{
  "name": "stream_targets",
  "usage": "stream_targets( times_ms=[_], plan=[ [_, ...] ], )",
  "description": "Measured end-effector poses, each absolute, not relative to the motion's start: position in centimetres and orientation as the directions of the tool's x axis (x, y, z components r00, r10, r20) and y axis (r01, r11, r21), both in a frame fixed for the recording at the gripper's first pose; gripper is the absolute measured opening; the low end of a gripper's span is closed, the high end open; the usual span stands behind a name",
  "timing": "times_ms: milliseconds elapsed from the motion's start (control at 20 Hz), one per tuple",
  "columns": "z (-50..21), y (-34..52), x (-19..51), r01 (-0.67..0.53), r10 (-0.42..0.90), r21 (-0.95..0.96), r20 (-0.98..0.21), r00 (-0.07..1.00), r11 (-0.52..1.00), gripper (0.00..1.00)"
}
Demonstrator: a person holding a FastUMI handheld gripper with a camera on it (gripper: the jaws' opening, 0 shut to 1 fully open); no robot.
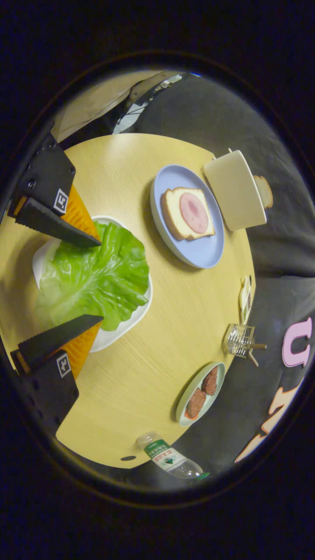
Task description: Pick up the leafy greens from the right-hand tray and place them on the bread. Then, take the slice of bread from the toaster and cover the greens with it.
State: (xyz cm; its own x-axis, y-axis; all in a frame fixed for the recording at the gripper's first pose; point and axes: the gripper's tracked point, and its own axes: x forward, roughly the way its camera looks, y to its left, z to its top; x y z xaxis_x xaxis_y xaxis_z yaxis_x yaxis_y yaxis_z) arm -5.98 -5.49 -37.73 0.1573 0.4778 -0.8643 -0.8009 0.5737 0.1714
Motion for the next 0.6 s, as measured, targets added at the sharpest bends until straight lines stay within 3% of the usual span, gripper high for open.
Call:
stream_targets(
  times_ms=[400, 600],
  plan=[
    [-37.5, -4.8, -6.2, -0.827, 0.464, 0.114, -0.865, 0.190, 0.551, 0.06],
    [-36.5, -3.8, -6.6, -0.825, 0.480, 0.115, -0.854, 0.203, 0.553, 0.06]
  ],
)
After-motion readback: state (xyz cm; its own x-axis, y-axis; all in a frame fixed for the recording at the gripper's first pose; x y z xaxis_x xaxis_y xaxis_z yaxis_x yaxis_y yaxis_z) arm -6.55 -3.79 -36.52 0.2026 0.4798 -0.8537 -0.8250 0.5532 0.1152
